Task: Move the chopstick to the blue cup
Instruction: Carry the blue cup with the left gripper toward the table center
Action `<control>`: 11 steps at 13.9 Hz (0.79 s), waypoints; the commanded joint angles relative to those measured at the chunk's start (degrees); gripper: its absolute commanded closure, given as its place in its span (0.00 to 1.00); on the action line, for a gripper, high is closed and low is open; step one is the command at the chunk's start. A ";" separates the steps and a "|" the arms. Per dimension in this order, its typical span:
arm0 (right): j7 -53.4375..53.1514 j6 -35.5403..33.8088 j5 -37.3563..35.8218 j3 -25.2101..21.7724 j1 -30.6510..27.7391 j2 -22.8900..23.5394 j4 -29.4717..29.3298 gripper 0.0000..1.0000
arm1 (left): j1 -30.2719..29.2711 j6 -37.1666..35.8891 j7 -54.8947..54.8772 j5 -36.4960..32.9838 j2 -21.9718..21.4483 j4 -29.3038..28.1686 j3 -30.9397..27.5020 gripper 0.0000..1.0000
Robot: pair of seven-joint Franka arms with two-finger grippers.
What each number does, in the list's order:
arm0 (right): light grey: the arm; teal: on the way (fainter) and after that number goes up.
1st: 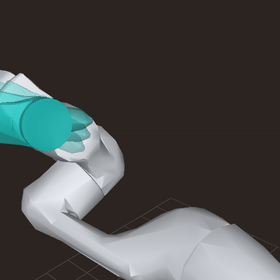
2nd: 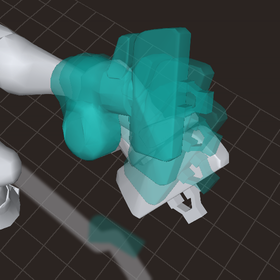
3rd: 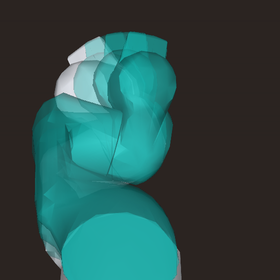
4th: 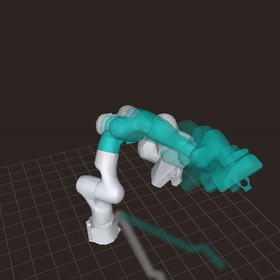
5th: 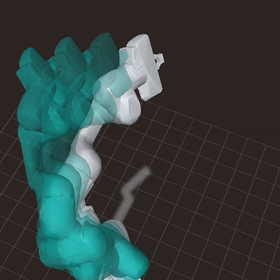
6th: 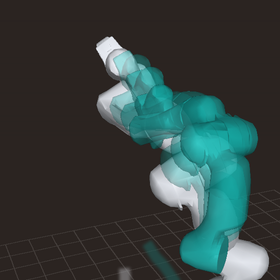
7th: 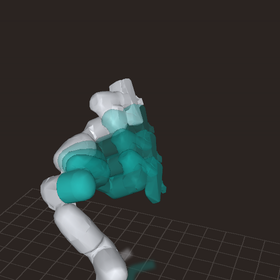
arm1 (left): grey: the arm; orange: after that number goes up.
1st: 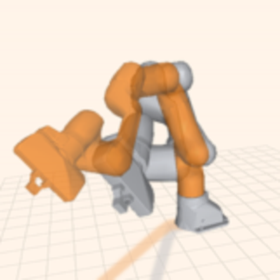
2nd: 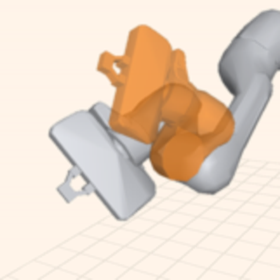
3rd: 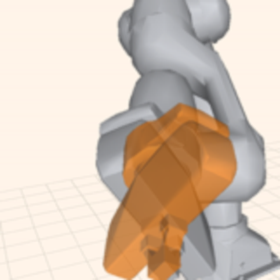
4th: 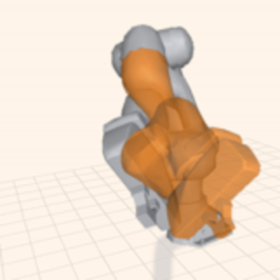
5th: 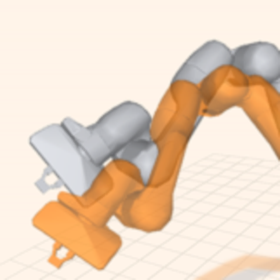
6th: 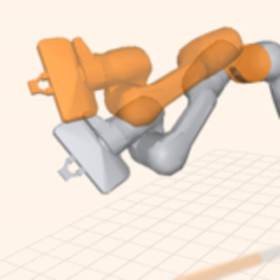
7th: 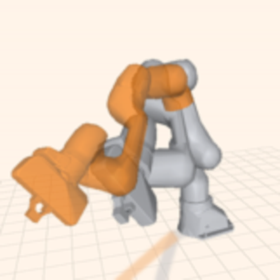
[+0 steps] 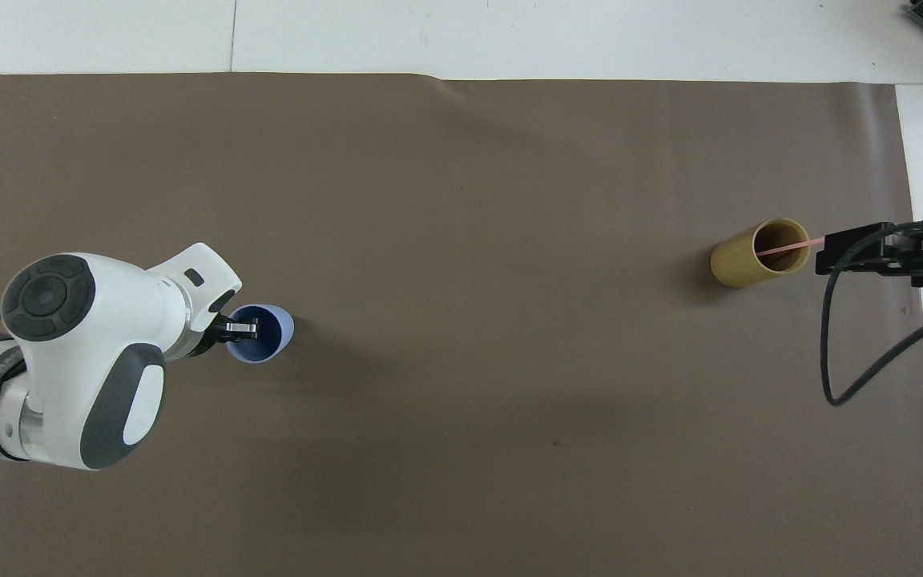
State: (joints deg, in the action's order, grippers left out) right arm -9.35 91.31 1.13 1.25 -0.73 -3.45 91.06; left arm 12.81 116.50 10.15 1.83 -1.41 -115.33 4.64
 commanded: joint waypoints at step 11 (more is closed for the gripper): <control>30.16 14.67 7.48 0.07 -13.06 9.94 1.66 0.00 | 20.06 3.12 17.19 4.76 14.42 11.19 -0.68 1.00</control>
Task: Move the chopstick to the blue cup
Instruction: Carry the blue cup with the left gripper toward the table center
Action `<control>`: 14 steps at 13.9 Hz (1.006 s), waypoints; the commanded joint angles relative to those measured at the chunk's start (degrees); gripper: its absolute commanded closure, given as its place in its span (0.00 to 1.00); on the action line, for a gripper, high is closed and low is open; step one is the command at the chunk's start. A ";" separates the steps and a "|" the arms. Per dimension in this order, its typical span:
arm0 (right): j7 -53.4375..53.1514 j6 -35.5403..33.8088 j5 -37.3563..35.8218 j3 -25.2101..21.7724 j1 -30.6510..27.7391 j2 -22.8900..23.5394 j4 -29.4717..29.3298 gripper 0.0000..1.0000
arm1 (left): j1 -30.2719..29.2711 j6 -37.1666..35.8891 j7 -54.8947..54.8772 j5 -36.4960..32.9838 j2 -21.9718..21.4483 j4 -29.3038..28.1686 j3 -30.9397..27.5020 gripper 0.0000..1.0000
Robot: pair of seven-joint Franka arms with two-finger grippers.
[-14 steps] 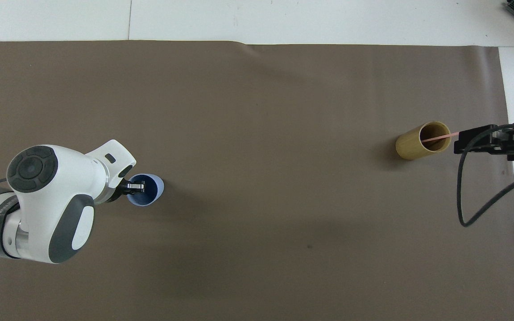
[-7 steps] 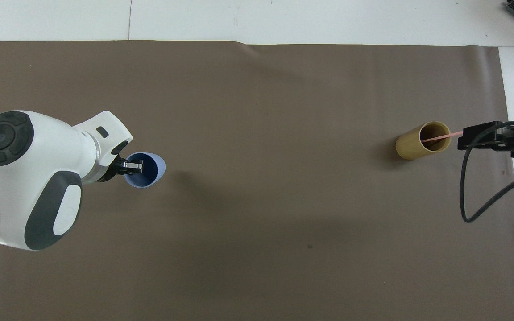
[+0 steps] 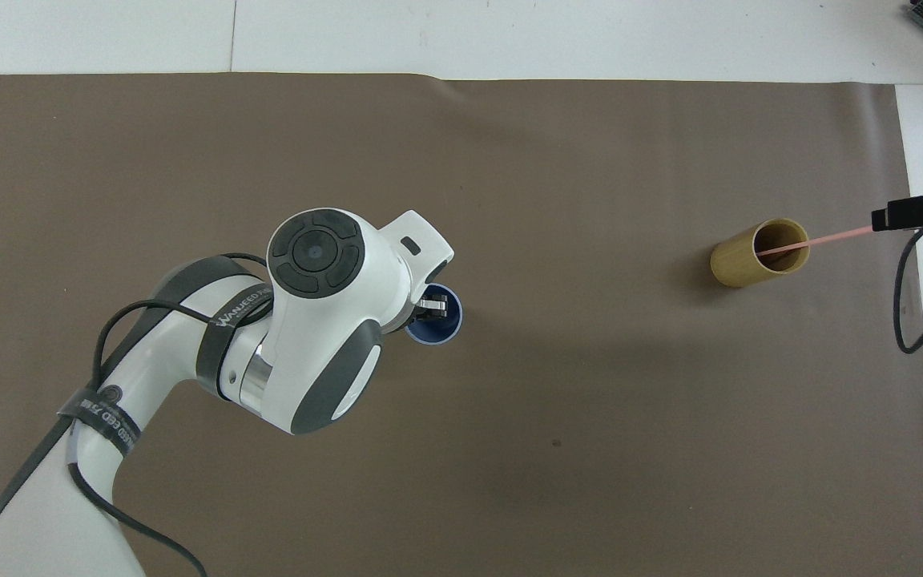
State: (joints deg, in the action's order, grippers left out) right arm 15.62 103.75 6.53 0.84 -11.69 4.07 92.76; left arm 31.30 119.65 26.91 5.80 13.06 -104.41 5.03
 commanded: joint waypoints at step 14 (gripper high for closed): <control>18.74 6.03 11.14 0.48 -6.59 8.85 5.15 0.57 | 3.15 4.44 5.25 0.79 2.93 -1.06 -0.90 1.00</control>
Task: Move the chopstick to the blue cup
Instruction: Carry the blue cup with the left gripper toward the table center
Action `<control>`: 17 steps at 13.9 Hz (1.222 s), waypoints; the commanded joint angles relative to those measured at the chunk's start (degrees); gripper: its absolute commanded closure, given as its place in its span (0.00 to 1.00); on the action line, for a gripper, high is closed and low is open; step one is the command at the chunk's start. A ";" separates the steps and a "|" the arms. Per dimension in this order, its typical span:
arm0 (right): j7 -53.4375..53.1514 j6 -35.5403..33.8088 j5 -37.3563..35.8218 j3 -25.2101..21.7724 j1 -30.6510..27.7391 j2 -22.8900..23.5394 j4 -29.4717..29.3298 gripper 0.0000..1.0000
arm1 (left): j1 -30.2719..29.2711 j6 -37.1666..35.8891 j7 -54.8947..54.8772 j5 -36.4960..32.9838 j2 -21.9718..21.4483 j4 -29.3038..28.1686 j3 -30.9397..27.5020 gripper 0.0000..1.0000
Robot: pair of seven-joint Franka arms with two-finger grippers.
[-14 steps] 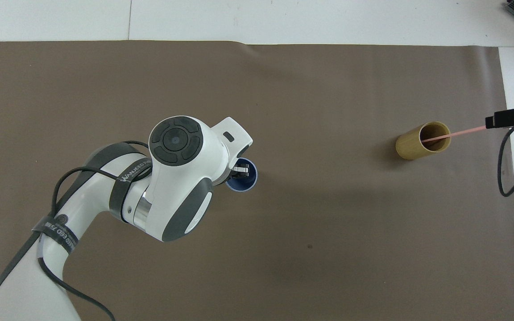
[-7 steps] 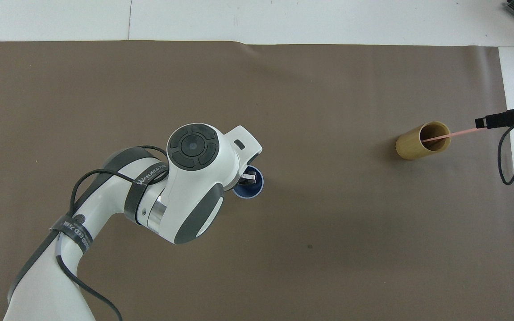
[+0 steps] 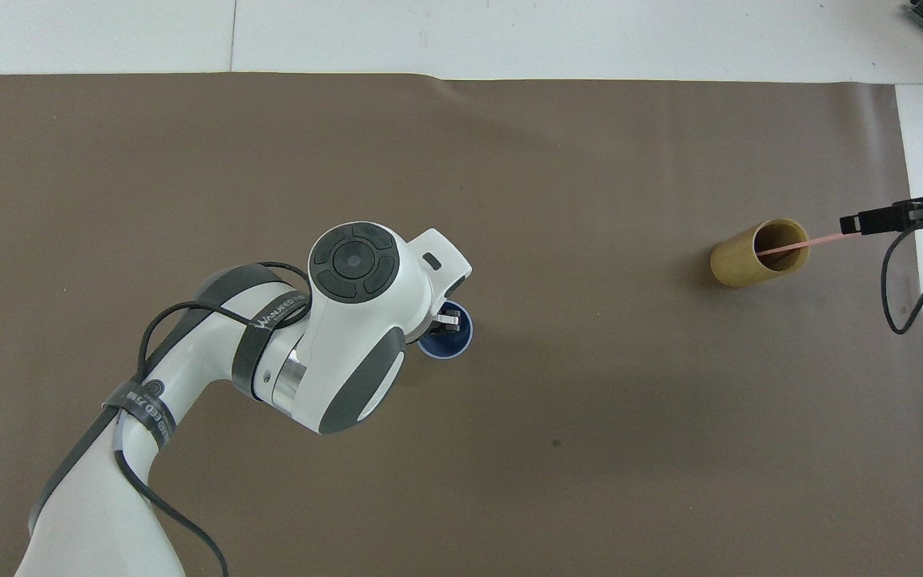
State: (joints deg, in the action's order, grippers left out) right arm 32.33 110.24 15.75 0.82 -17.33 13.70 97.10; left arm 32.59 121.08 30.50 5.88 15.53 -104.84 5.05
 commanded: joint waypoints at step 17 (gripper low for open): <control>-0.07 -2.75 6.93 0.41 -1.21 -3.23 -0.25 1.00 | 1.61 0.31 1.58 2.21 -2.68 -0.90 -1.62 0.00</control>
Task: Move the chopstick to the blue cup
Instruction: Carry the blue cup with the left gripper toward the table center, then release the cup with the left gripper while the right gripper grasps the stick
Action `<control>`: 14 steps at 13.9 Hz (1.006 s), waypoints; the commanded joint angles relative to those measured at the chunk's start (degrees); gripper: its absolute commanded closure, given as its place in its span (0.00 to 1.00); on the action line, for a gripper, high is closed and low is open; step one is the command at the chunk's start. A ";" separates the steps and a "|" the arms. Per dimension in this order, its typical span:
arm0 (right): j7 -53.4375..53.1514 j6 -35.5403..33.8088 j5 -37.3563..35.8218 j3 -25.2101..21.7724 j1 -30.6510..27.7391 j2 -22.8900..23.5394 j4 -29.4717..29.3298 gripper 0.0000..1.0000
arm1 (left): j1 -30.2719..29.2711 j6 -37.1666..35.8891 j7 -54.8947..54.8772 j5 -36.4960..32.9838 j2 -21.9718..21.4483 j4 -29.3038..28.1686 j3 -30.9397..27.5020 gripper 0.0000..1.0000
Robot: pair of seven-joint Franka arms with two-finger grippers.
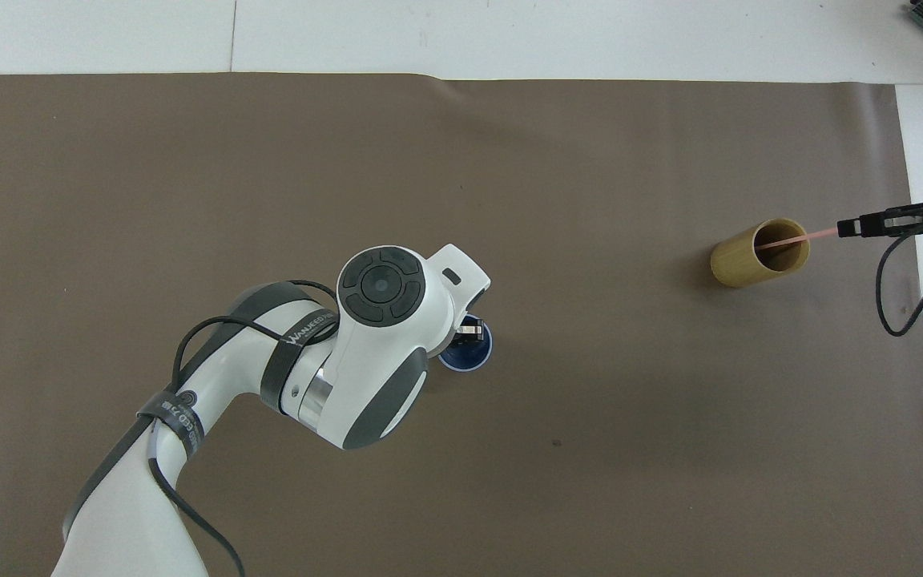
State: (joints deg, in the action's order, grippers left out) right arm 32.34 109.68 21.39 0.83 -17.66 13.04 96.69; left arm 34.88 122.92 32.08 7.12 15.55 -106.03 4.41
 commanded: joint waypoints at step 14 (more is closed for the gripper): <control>-23.77 -8.18 -19.52 1.46 19.03 -15.24 -1.85 1.00 | -24.22 -22.09 -24.92 -6.59 -15.63 3.46 -1.51 0.00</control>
State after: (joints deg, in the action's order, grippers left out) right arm 14.77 99.93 6.69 2.15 -5.50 -2.75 95.07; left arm 13.66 104.40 12.32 1.96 0.86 -103.33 2.40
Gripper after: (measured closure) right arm 0.912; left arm 0.000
